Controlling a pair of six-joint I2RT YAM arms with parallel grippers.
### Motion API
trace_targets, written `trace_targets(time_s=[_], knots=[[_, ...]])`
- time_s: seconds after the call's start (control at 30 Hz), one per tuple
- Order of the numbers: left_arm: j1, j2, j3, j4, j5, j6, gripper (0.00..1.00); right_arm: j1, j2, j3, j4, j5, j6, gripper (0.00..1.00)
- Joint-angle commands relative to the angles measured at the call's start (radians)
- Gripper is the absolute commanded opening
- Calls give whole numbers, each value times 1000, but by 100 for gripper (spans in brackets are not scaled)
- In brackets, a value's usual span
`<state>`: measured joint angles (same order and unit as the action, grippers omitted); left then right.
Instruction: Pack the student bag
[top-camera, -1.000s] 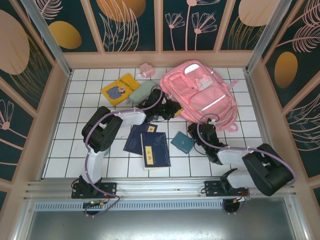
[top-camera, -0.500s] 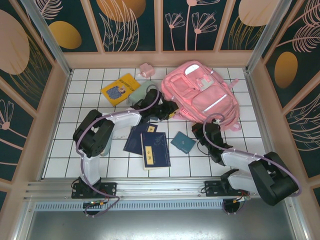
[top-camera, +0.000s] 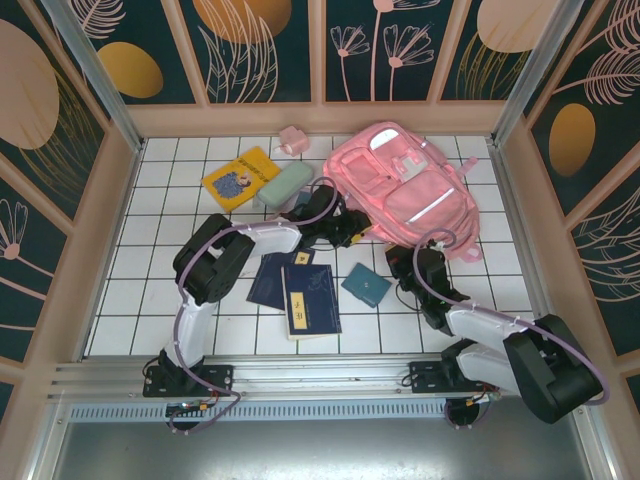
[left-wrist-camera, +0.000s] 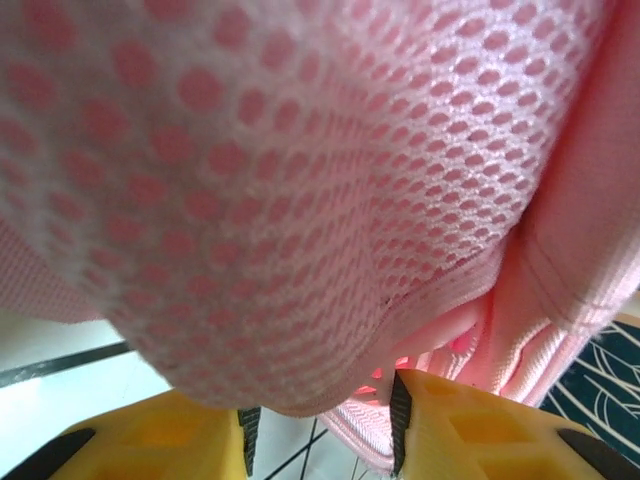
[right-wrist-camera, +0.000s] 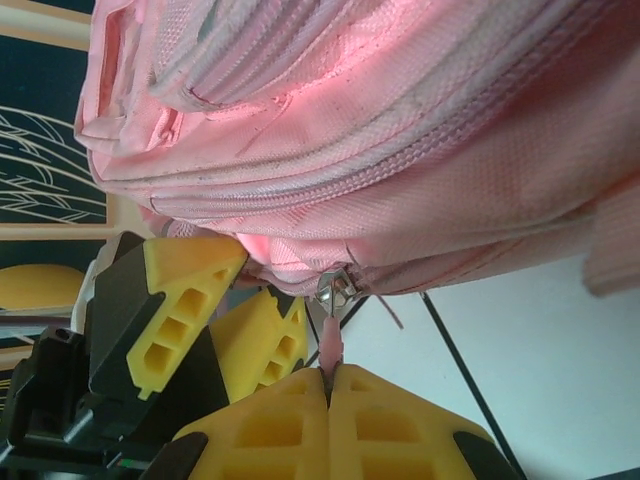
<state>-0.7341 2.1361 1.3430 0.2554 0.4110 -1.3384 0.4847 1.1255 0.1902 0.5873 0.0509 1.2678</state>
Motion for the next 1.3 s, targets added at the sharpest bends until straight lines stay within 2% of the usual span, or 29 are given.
trace_targets(time_s=[0.0, 0.1, 0.17, 0.37, 0.5, 0.57, 0.73, 1.07, 1.2, 1.27], knots=[[7, 35, 55, 17, -12, -2, 43, -6, -19, -12, 90, -24, 32, 0], [7, 57, 99, 1, -16, 6, 45, -5, -3, -14, 119, -31, 45, 0], [7, 71, 132, -12, -20, 16, 42, -2, 4, -11, 131, -31, 51, 0], [8, 78, 155, -24, -37, 35, 16, -2, -7, -10, 127, -55, 56, 0], [15, 69, 144, -36, -52, 48, 3, -7, -34, -3, 73, -44, 28, 0], [25, 60, 119, -23, -53, 38, 0, -10, -60, 11, -4, -22, -14, 0], [65, 34, 39, 22, -54, 13, 0, -24, -135, 25, -219, 52, -89, 0], [114, 7, 3, 37, -52, 12, 0, -90, -347, -47, -403, 77, -139, 0], [114, 15, 19, 40, -31, 14, 0, -105, -334, -35, -354, -30, -238, 0], [113, 18, 23, 44, -18, 15, 0, -102, -266, 13, -341, -134, -328, 5]])
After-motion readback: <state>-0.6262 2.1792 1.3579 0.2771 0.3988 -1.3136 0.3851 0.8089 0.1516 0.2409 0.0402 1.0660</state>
